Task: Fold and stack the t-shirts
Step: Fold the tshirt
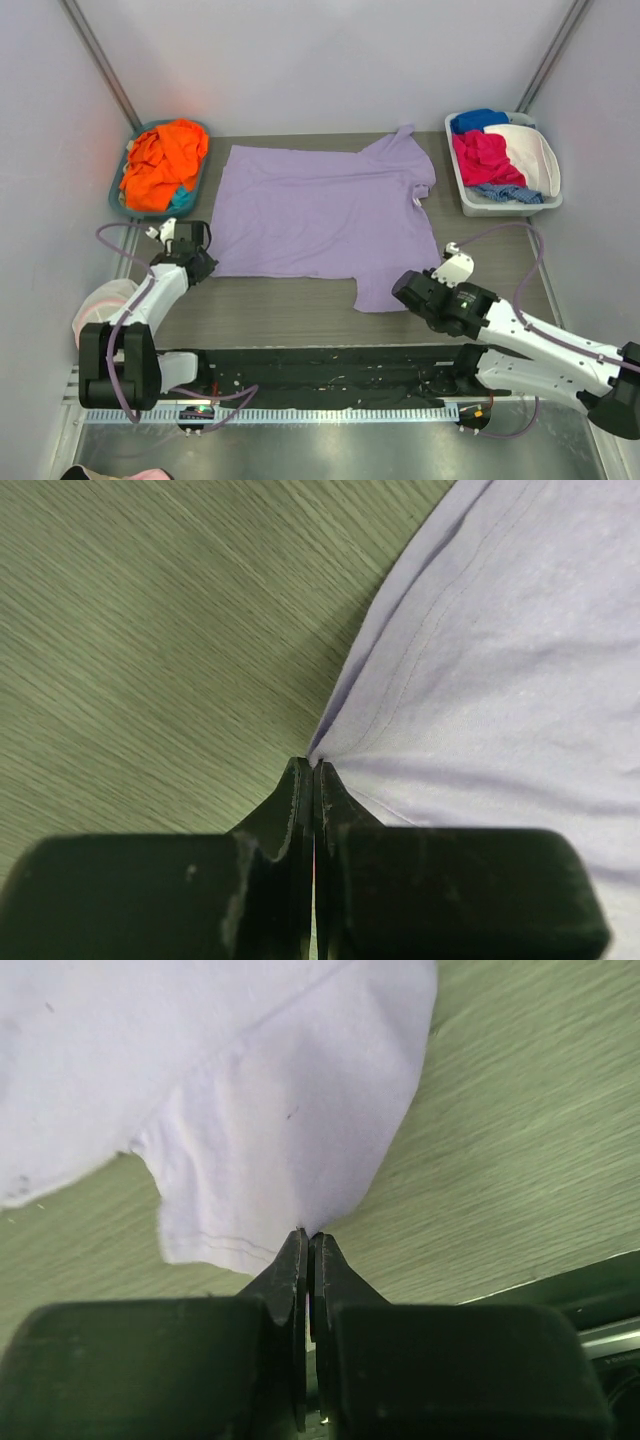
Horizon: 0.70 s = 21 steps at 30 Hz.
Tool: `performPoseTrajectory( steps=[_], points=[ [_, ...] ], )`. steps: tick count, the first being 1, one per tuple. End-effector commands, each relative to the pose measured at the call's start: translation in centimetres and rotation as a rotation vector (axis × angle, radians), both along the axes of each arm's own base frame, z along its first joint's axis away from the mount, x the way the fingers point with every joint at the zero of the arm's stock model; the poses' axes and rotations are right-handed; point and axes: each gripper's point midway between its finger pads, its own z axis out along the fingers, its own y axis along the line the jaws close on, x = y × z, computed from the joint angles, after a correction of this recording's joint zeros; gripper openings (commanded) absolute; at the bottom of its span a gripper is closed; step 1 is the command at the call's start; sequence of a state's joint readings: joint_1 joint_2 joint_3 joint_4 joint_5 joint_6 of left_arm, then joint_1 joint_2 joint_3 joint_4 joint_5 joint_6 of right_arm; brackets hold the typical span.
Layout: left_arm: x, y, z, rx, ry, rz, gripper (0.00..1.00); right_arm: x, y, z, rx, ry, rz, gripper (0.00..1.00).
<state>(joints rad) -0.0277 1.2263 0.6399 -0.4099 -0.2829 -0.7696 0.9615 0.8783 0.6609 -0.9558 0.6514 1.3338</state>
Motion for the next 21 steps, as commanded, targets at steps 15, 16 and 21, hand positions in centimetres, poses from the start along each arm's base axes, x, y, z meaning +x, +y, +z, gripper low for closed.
performPoseTrajectory(
  steps=[15,16,21],
  points=[
    [-3.1,1.1,2.8,0.043,-0.033,0.022,0.00,-0.7,-6.3,7.1,-0.049,-0.156,-0.142,0.01],
    [-3.3,1.1,2.9,0.043,-0.039,0.024,0.00,-0.8,-6.4,7.4,-0.039,-0.159,-0.146,0.01],
    [-4.1,0.9,3.1,0.027,-0.048,0.026,0.00,-1.3,-7.6,8.4,-0.033,-0.181,-0.160,0.01]
  ],
)
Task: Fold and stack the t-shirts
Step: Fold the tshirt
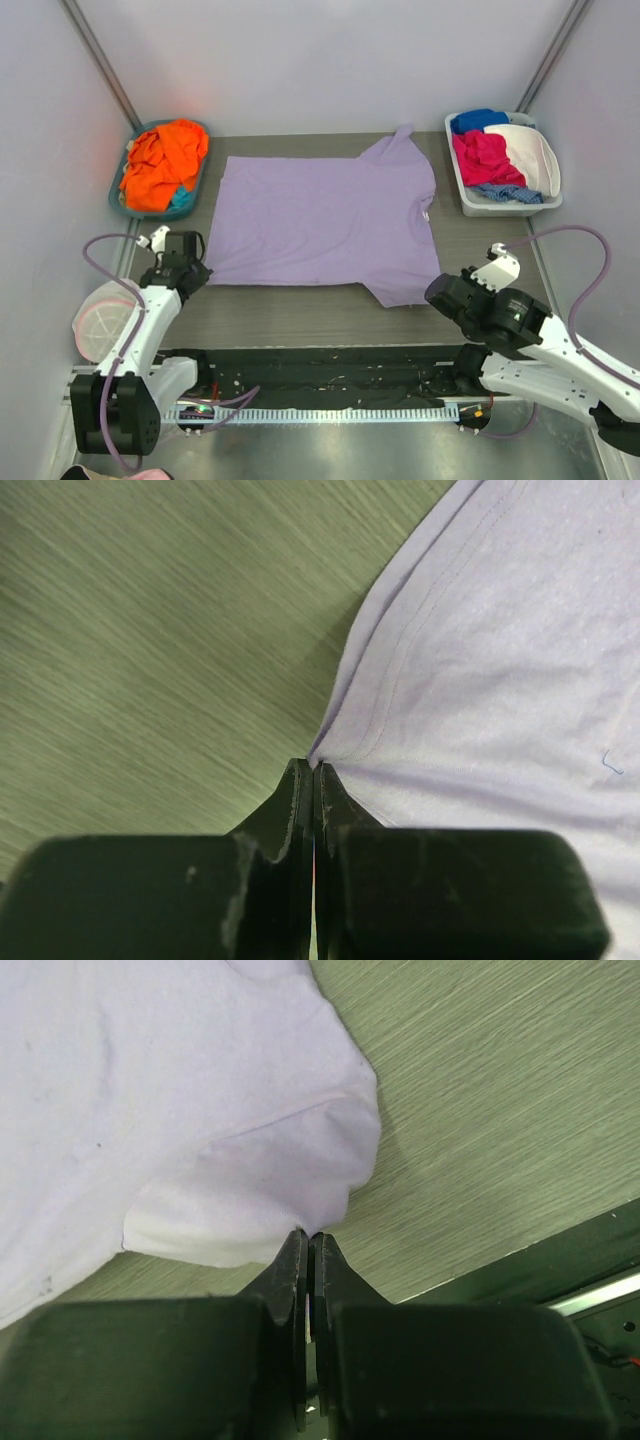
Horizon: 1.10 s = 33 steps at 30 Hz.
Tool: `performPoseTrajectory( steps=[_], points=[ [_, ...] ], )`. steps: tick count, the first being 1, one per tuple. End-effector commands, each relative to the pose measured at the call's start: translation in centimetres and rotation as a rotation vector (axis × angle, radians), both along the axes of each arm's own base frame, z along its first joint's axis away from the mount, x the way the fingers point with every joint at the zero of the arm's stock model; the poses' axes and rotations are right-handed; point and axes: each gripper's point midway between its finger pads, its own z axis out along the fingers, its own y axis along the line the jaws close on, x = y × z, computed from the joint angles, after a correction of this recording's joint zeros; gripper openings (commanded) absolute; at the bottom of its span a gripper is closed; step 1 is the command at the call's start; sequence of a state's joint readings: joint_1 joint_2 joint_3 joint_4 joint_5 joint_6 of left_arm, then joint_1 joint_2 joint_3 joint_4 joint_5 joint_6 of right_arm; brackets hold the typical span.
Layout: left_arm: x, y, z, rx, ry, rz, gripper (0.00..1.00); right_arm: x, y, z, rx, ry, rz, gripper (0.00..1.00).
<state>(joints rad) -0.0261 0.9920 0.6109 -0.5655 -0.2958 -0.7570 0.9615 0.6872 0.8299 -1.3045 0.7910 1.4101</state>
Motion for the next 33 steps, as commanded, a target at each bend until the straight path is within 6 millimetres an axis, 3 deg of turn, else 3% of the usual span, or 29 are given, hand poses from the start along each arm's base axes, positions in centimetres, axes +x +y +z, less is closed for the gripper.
performPoseTrajectory(
  steps=[1,6,14,15,17,21,27,33],
  points=[
    [-1.0,0.5,0.4,0.009,-0.005,0.030,0.00,0.0,-2.0,2.2,-0.019,-0.064,-0.057,0.01],
    [-0.1,0.9,1.6,0.025,-0.041,0.052,0.00,1.0,-1.8,3.8,-0.038,-0.111,-0.059,0.01],
    [5.7,0.5,4.5,0.000,-0.120,0.056,0.00,4.7,0.2,7.3,-0.140,-0.239,-0.052,0.01],
    [6.2,0.5,4.1,0.003,-0.100,0.057,0.00,5.0,0.4,7.7,-0.165,-0.240,-0.036,0.01],
    [7.6,0.5,5.1,0.002,-0.128,0.054,0.00,6.3,1.5,7.8,-0.200,-0.232,-0.021,0.01],
    [9.5,0.3,5.1,-0.001,-0.125,0.046,0.00,8.4,2.6,7.4,-0.241,-0.199,0.013,0.01],
    [11.4,0.1,5.7,-0.009,-0.150,0.039,0.00,11.6,1.6,6.5,-0.219,-0.161,0.016,0.01],
    [12.4,0.1,5.1,-0.008,-0.133,0.034,0.00,14.5,1.3,6.2,-0.230,-0.147,0.037,0.01]
  ],
)
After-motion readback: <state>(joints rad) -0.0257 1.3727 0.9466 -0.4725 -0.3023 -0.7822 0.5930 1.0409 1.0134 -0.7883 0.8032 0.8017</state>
